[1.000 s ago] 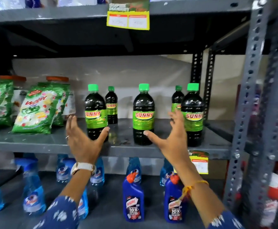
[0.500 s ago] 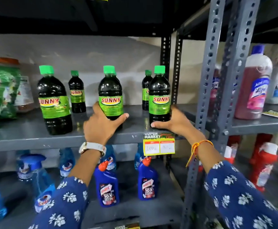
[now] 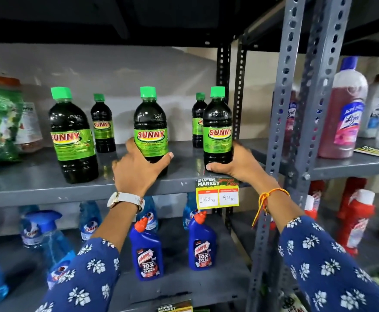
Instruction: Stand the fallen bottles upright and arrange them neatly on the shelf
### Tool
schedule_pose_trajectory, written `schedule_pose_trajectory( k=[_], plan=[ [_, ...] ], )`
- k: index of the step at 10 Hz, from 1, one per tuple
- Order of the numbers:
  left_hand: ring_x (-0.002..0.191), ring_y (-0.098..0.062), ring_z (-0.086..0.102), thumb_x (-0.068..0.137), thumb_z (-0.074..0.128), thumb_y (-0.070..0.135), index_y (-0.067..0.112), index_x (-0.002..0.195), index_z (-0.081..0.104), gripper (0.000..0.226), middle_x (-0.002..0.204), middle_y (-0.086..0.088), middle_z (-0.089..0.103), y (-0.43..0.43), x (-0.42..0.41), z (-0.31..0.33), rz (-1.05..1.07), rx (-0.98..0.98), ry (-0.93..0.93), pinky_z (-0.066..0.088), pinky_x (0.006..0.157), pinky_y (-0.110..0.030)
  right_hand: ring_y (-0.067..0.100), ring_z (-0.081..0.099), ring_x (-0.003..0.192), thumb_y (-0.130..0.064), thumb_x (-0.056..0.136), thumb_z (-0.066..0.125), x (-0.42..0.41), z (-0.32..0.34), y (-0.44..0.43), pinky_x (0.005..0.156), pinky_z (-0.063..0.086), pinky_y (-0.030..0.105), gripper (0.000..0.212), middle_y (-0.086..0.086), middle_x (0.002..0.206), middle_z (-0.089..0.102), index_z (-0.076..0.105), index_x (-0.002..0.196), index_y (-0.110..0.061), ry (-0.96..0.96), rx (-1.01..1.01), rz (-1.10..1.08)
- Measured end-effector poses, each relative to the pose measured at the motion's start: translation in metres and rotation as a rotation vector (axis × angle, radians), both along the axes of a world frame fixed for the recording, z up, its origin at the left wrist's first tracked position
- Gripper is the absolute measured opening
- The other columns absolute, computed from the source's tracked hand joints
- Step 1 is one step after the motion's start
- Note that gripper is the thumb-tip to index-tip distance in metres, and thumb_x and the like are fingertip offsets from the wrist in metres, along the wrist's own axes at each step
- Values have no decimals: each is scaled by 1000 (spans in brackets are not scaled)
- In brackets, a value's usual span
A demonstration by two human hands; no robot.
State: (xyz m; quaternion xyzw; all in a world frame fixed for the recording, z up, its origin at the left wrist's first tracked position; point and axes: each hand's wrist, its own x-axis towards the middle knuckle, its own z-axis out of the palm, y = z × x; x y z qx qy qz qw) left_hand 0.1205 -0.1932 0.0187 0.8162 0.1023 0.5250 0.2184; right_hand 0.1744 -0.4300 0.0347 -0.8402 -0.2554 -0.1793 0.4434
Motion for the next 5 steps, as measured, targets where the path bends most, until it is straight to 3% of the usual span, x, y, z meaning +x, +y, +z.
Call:
schedule_pose_trajectory(
  k=[2,3,4,5],
  plan=[
    [80,-39,66,64,67,67,4,111,43,82,86,-19,70,-1,-3,2,-21,-30,8,45,83,-52,-16,54,73,-41,56,84,5,-2,0,57,37,-1,46,-26,82,59,49,86,-39,-17,8,5],
    [79,-39,66,63,67,68,5,114,43,84,85,-19,70,-4,-8,2,-27,-50,31,46,81,-51,-25,52,71,-43,54,84,6,-2,-1,58,36,-5,47,-25,82,59,49,85,-41,-15,-11,7],
    [79,-38,66,62,69,68,5,123,39,93,90,-19,70,-3,-9,6,-59,-70,8,49,77,-48,-14,58,84,-58,49,81,7,2,0,71,41,3,65,-21,94,64,53,103,-36,-5,44,-3],
    [98,-34,62,62,69,68,7,134,32,102,113,-17,64,-2,-15,2,-159,-165,-21,49,86,-49,3,58,105,-66,54,71,0,-2,2,95,44,25,90,-11,110,60,41,126,-21,-64,268,-86]
  ],
)
